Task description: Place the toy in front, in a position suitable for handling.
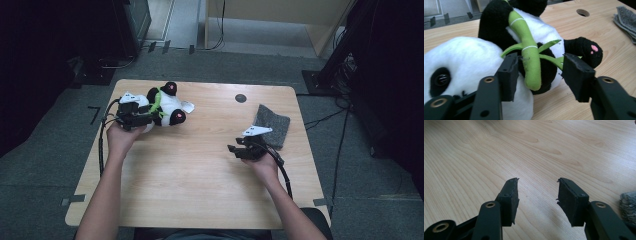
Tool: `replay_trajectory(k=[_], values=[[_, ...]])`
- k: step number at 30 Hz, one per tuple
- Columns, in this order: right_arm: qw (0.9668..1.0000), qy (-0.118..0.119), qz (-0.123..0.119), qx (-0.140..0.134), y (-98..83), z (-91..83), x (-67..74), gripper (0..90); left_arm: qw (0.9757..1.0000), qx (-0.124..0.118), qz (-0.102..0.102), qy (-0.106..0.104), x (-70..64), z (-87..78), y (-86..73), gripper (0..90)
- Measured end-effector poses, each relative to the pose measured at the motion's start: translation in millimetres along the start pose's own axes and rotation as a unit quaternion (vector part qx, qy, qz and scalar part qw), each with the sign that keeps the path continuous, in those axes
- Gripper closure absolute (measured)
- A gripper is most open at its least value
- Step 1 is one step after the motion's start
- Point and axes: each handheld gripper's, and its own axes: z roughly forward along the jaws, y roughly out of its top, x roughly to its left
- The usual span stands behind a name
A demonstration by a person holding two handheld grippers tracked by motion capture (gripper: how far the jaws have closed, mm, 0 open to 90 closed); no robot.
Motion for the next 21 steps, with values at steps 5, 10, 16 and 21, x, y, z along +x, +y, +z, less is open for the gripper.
replay_trajectory(k=[5,10,16,21], values=[[1.0000,0.001,-0.001,0.002,-0.5,0.1,0.9,51.1,0.9998,0.010,0.011,0.014,-3.2,8.7,-2.0,55.4],[1.0000,0.000,-0.003,0.008,-2.1,-0.9,2.0,51.9,0.9998,-0.005,-0.007,0.015,1.4,10.5,-2.5,67.8],[0.9998,-0.001,-0.002,0.019,-3.6,-0.8,0.4,53.8,0.9997,-0.012,-0.010,0.020,0.5,6.1,-0.1,77.6],[0.9998,0.000,0.000,0.018,-4.5,-3.2,-1.2,54.6,0.9993,-0.028,-0.018,0.018,-2.4,-1.4,4.7,78.9]])
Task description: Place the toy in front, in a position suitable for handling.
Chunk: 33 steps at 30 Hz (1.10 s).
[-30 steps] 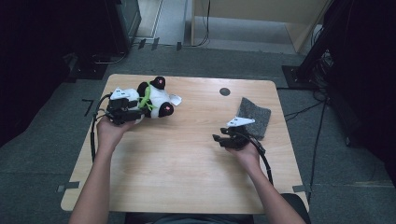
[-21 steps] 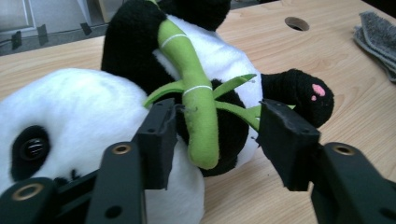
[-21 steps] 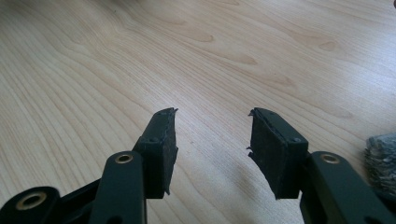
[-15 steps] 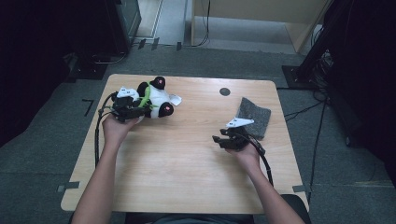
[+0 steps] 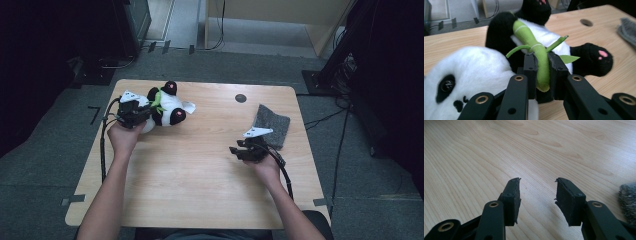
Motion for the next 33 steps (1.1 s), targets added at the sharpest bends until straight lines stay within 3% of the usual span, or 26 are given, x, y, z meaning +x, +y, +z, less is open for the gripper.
replay_trajectory(k=[3,6,8,10,14,17,22,33], values=[[1.0000,0.000,0.001,-0.002,0.0,0.0,-1.0,54.7,0.9999,-0.014,-0.004,-0.006,-3.7,-5.7,3.8,78.9],[1.0000,0.002,0.004,-0.004,0.3,-0.6,-1.9,55.5,0.9991,-0.028,-0.015,-0.028,-8.4,-11.7,7.7,79.0],[0.9999,0.007,0.007,-0.008,0.6,-1.3,-3.7,55.6,0.9989,-0.029,-0.011,-0.034,-14.9,-14.1,9.3,79.0],[0.9997,0.013,0.016,-0.014,1.5,-2.8,-6.4,55.5,0.9988,-0.028,-0.009,-0.040,-20.3,-14.8,10.3,79.0],[0.9997,0.004,0.010,-0.022,2.8,-5.5,-7.9,54.3,0.9983,-0.021,-0.005,-0.055,-32.5,-13.8,11.7,79.0],[0.9994,0.000,0.012,-0.032,5.4,-7.9,-9.8,53.9,0.9982,-0.009,0.010,-0.059,-44.8,-12.0,12.4,78.9],[0.9990,-0.005,0.012,-0.042,9.1,-9.5,-12.2,53.6,0.9963,0.000,0.015,-0.084,-65.1,-12.5,13.1,78.9],[0.9982,-0.016,0.007,-0.058,11.8,-14.7,-15.5,53.3,0.9925,0.007,0.014,-0.121,-96.5,-11.1,10.5,78.8]])
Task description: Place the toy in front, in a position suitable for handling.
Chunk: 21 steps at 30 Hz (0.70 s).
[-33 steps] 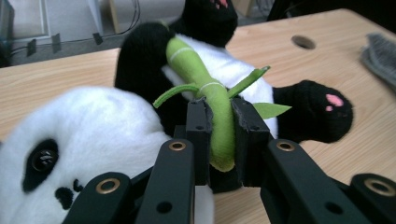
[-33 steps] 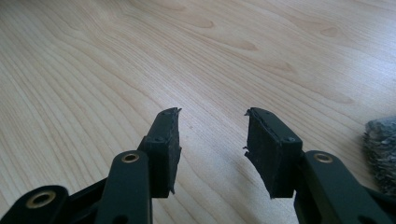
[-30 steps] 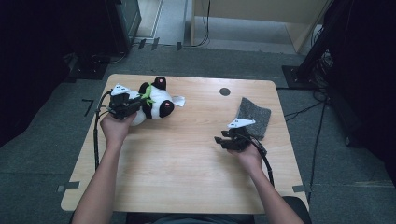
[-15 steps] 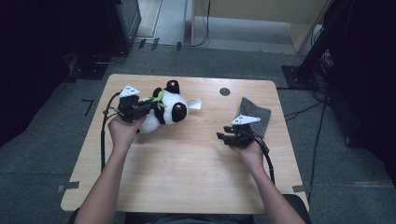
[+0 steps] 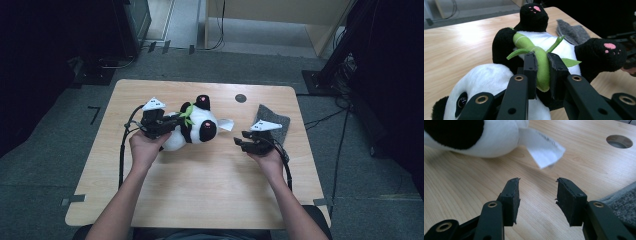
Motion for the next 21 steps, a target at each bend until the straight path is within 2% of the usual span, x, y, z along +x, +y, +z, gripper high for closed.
replay_trajectory(k=[4,13,14,21], values=[[0.9999,-0.008,0.010,-0.003,-0.1,-3.8,-4.7,53.3,0.9999,0.003,0.004,-0.015,-14.1,5.8,-2.1,78.8],[0.9996,-0.019,0.022,-0.004,-1.0,-7.1,-11.8,53.2,0.9991,0.010,0.011,-0.039,-32.0,14.3,-6.4,78.8],[0.9995,-0.022,0.023,-0.003,-1.5,-7.7,-13.4,53.2,0.9989,0.012,0.017,-0.041,-35.7,17.0,-7.0,78.8],[0.9990,-0.033,0.031,0.002,-4.5,-10.8,-18.4,53.3,0.9980,0.024,0.026,-0.052,-44.9,29.9,-10.5,78.6]])
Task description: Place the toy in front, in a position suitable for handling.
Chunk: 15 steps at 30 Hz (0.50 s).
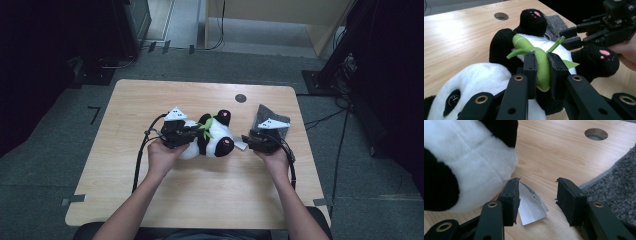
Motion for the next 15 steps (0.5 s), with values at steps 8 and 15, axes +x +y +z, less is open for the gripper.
replay_trajectory(k=[8,15], values=[[0.9999,-0.013,0.009,0.003,-5.5,-4.7,-6.7,52.7,1.0000,0.004,0.004,-0.004,-0.9,5.4,-3.2,75.2],[0.9995,-0.031,0.012,0.000,-6.6,-8.7,-12.0,48.9,0.9998,-0.001,0.016,0.009,-3.0,4.7,-4.8,59.6]])
